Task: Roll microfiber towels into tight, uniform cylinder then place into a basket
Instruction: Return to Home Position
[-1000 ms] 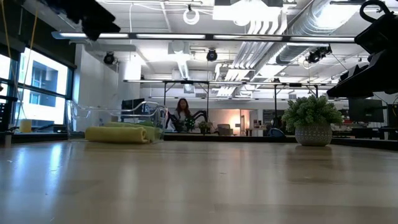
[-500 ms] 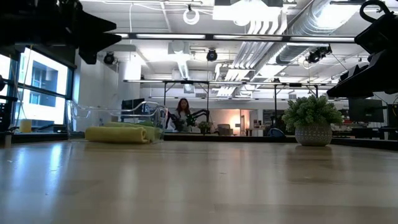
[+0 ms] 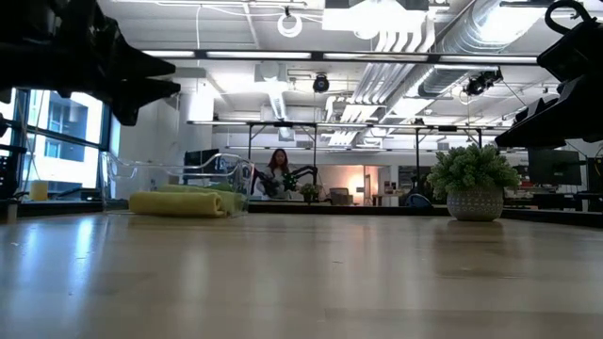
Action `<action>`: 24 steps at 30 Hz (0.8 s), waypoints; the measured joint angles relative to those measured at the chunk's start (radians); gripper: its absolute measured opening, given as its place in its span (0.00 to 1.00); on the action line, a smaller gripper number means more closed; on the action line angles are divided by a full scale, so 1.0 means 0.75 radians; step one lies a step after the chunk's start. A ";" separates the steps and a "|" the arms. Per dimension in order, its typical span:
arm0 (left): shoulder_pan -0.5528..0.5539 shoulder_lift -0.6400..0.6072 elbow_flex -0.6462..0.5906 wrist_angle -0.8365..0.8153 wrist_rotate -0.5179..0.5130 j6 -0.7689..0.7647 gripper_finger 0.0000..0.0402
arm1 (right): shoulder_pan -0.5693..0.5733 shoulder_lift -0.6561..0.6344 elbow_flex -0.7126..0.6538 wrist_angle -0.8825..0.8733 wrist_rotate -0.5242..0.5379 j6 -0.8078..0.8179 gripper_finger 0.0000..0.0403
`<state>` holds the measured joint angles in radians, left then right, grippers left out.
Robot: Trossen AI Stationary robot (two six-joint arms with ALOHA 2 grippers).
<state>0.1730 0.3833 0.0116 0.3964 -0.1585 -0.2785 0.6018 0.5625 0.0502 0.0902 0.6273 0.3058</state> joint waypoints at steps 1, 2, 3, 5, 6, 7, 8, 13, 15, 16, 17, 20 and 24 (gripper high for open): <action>0.000 0.002 0.000 -0.005 0.000 -0.024 0.45 | 0.000 0.000 0.000 0.000 0.000 0.000 0.29; 0.000 0.005 0.000 -0.006 0.002 -0.040 0.45 | 0.000 0.000 0.000 0.000 0.000 0.000 0.29; 0.000 0.008 0.000 -0.010 0.005 -0.044 0.45 | 0.000 0.000 0.000 0.000 0.000 0.000 0.29; 0.000 0.013 0.000 -0.015 0.007 -0.036 0.45 | 0.000 0.000 0.000 0.000 0.000 0.000 0.29; 0.000 0.014 0.000 -0.015 0.007 -0.033 0.45 | 0.000 0.000 0.000 0.000 0.000 0.000 0.29; 0.000 0.014 0.000 -0.016 0.009 -0.034 0.45 | 0.000 0.000 0.000 0.000 0.000 0.000 0.29; 0.000 0.014 0.000 -0.015 0.010 -0.034 0.45 | -0.001 0.000 0.000 0.000 0.000 0.000 0.29; 0.000 0.014 0.000 -0.015 0.011 -0.034 0.45 | 0.000 0.000 0.000 0.000 0.000 0.000 0.29; 0.000 0.014 0.000 -0.015 0.011 -0.034 0.45 | 0.000 0.000 0.000 0.000 0.000 -0.001 0.29; 0.000 0.014 0.000 -0.015 0.011 -0.034 0.45 | 0.000 0.000 0.000 0.000 0.000 0.000 0.29; 0.000 0.014 0.000 -0.015 0.011 -0.034 0.45 | 0.000 0.000 0.000 0.000 0.000 0.000 0.29; 0.000 0.014 0.000 -0.015 0.011 -0.034 0.45 | 0.000 0.000 0.000 0.000 0.000 0.000 0.29; 0.000 -0.007 0.000 -0.021 0.012 -0.034 0.45 | 0.000 0.000 0.000 0.000 0.000 0.000 0.29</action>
<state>0.1730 0.3783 0.0116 0.3809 -0.1497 -0.3038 0.6016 0.5625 0.0502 0.0902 0.6273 0.3058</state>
